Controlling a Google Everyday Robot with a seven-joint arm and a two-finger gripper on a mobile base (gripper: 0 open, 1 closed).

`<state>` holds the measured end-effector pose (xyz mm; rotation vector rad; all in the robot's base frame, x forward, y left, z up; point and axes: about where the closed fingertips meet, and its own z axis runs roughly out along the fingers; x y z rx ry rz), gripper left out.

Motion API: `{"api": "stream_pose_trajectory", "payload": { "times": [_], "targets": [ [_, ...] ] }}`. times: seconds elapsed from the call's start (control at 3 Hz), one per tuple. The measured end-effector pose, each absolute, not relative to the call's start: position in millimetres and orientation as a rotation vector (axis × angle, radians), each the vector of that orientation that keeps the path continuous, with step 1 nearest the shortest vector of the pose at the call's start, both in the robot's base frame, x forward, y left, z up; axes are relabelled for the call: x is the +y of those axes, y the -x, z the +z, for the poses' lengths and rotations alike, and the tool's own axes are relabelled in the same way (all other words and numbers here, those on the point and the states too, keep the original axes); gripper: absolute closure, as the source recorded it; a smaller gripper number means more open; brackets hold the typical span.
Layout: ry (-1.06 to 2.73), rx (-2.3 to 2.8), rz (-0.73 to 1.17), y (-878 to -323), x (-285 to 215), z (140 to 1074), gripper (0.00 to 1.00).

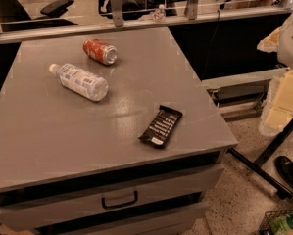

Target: Move coke can near blue plastic bottle

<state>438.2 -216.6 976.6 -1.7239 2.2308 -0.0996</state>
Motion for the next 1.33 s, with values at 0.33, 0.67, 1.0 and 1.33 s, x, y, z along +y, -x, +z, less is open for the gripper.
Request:
{"api": "stream_pose_trajectory", "payload": {
  "times": [0.33,0.67,1.0,1.33],
  "targets": [
    [1.724,2.231,-0.100,-438.2,-216.5,976.6,0.00],
    [1.682,2.203,-0.099,-446.7,-212.4,980.0,0.00],
    [1.565,2.154,-0.012,-475.6,-202.2,978.3,0.00],
    [1.445,2.043,0.145,-518.3,-176.1,977.0,0.00]
  ]
}}
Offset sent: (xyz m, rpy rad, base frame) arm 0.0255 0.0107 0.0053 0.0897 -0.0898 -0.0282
